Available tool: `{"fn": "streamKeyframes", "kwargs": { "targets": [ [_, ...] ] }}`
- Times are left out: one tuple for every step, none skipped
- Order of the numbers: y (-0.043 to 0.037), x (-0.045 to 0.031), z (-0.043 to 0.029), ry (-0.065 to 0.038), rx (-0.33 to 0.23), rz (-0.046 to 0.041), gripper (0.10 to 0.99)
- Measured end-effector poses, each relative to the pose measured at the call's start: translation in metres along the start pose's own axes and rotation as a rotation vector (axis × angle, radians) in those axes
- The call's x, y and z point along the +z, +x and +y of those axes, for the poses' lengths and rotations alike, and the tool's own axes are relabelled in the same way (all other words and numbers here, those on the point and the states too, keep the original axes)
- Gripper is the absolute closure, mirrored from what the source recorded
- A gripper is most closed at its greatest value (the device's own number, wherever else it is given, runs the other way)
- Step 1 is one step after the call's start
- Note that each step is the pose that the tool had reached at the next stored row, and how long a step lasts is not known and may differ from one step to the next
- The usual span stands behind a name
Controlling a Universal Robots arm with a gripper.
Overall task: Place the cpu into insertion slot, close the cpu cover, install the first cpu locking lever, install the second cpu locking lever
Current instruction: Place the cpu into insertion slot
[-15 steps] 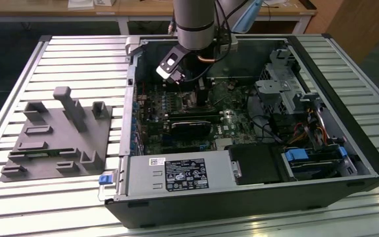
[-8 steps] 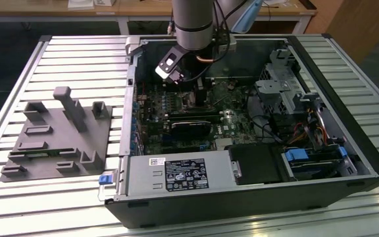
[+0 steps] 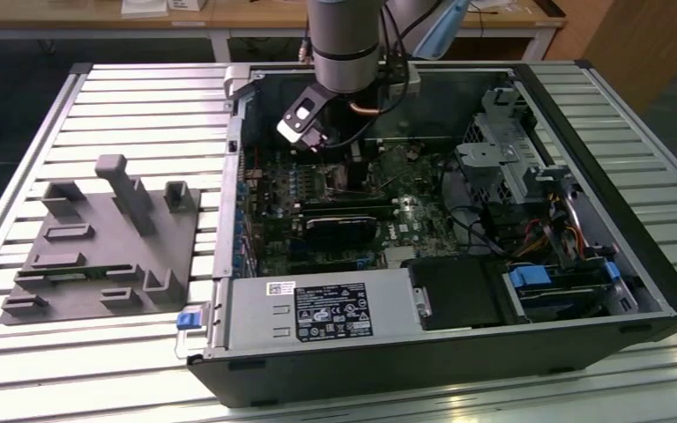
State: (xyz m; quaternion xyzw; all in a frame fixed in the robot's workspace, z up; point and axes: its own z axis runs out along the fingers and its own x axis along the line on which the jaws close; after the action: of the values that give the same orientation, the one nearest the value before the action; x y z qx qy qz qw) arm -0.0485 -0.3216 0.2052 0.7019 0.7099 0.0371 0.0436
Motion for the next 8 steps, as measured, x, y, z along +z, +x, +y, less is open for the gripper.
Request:
{"fn": "streamKeyframes", "kwargs": {
  "targets": [
    [0.0003,0.0011,-0.0001,0.002,0.0,0.0001,0.545],
    [0.0006,0.0021,-0.0003,0.004,0.0,0.0001,0.545],
    [0.0009,0.0031,-0.0004,0.006,0.0,0.0,0.545],
    [0.0012,0.0041,-0.0005,0.008,0.0,0.0001,0.545],
    [0.0016,0.0051,-0.0006,0.01,0.0,0.0002,0.545],
    [0.0019,0.006,-0.0007,0.012,0.0,0.0002,0.545],
    [0.0022,0.0069,-0.0008,0.014,0.0,0.0002,0.545],
    [0.0024,0.0077,-0.0009,0.015,0.0,0.0001,0.545]
  ]
}}
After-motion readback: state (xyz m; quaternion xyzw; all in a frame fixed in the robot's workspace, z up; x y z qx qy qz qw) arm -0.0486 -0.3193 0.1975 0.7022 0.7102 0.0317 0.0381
